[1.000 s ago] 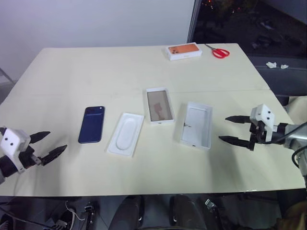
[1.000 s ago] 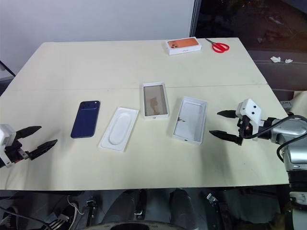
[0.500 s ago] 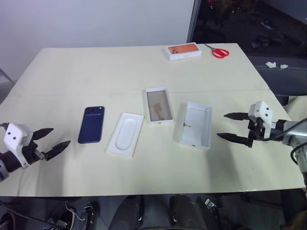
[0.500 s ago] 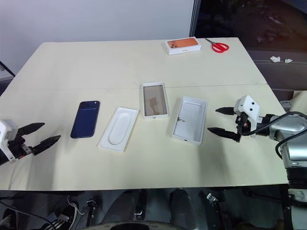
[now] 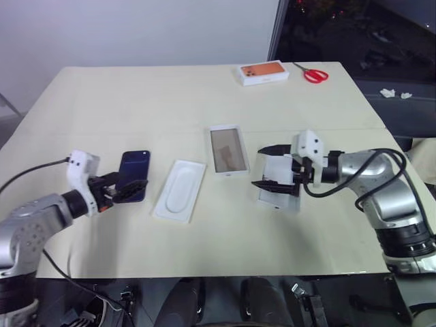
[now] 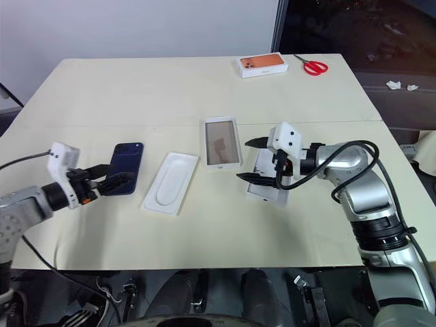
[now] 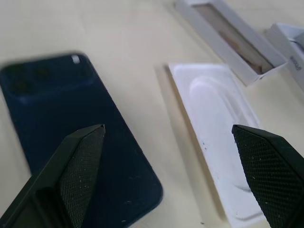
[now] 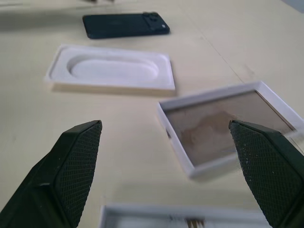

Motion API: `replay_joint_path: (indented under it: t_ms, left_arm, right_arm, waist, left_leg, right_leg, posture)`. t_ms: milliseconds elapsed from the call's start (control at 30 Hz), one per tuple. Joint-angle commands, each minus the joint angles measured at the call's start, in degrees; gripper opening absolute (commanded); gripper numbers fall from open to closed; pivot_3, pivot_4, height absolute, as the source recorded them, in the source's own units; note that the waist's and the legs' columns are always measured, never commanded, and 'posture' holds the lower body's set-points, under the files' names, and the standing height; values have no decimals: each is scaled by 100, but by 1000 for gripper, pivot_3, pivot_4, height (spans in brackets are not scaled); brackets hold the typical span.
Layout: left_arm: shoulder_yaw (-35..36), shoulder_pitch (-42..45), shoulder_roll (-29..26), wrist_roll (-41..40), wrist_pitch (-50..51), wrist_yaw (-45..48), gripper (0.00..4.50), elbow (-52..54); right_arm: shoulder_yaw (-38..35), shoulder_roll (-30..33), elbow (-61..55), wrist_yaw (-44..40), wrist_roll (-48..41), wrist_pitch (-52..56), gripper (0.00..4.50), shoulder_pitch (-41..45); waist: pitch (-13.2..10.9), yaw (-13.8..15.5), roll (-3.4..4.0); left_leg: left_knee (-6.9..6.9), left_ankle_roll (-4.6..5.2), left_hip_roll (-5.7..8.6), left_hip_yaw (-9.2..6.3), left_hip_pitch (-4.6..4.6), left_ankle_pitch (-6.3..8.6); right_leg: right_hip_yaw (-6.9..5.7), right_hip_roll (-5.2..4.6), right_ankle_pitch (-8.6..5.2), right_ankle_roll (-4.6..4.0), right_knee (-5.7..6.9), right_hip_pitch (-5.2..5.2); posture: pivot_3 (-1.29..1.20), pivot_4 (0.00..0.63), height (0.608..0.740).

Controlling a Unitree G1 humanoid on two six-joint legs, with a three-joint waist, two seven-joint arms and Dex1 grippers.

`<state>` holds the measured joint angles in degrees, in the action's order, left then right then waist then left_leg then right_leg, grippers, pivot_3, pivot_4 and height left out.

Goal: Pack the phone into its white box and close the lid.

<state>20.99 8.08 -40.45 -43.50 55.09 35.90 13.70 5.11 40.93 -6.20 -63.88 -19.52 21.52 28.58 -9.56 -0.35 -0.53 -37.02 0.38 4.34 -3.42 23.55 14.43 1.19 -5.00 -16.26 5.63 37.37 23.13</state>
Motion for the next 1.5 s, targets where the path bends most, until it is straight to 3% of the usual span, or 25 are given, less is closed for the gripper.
replay_joint_path:
  t_ms: [33,267,667,933,1033,1167,1467,1500]
  left_arm:
    - [85,362,266,-416,582,-516,4500,168]
    - [176,824,792,-1092,1686,-1170,4500,30]
    - [78,1012,1094,-1173,2371,-1581,4500,-351]
    - [334,1146,1625,-1346,2687,-1909,4500,-625]
    - [433,1171,1823,-1331,2741,-2055,3740,-672]
    - [492,1173,1915,-1285,2770,-2152,1756,-652]
    - [651,1129,1934,-1261,2786,-2224,1756,-759]
    - [664,1100,1944,-1259,2779,-2216,1481,-785]
  right_arm:
    - [-64,-23,49,20,27,-105,4471,131]
    - [-85,50,77,-44,37,-189,4471,14]
    - [-151,73,33,1,34,-179,4471,-72]
    - [-136,60,-55,44,8,-130,4471,-91]
    - [-129,66,-91,53,-4,-106,4500,-82]
    - [-128,85,-98,57,6,-94,4500,-77]
    - [-116,88,-107,78,22,-98,4500,-70]
    - [-112,89,-114,75,22,-102,4500,-69]
  waist:
    - [-1,-3,-4]
    - [-1,-32,-5]
    - [-2,-25,-6]
    - [-1,-6,-5]
    - [0,0,-5]
    - [-1,-12,-7]
    - [-1,-23,-7]
    - [-1,-23,-7]
  left_leg:
    - [-4,0,0,0,0,0]
    - [-1,-4,0,-1,0,-3]
    - [-4,-10,0,-2,0,-6]
    - [-6,-11,1,-2,-1,-7]
    - [-7,-14,2,-3,-1,-9]
    - [-7,-22,3,-2,-1,-14]
    - [-5,-28,2,-3,-1,-17]
    - [-5,-28,2,-3,-1,-17]
  right_leg:
    - [-1,0,0,0,2,0]
    - [1,5,0,1,12,5]
    - [2,7,0,1,14,5]
    - [0,6,0,1,13,1]
    - [0,5,1,1,13,0]
    - [0,5,1,1,13,0]
    - [1,7,1,1,14,2]
    - [1,7,0,1,14,2]
  posture:
    - [0,150,740]
    - [0,150,740]
    - [0,150,740]
    - [0,150,740]
    - [0,150,740]
    - [0,150,740]
    - [0,150,740]
    - [0,150,740]
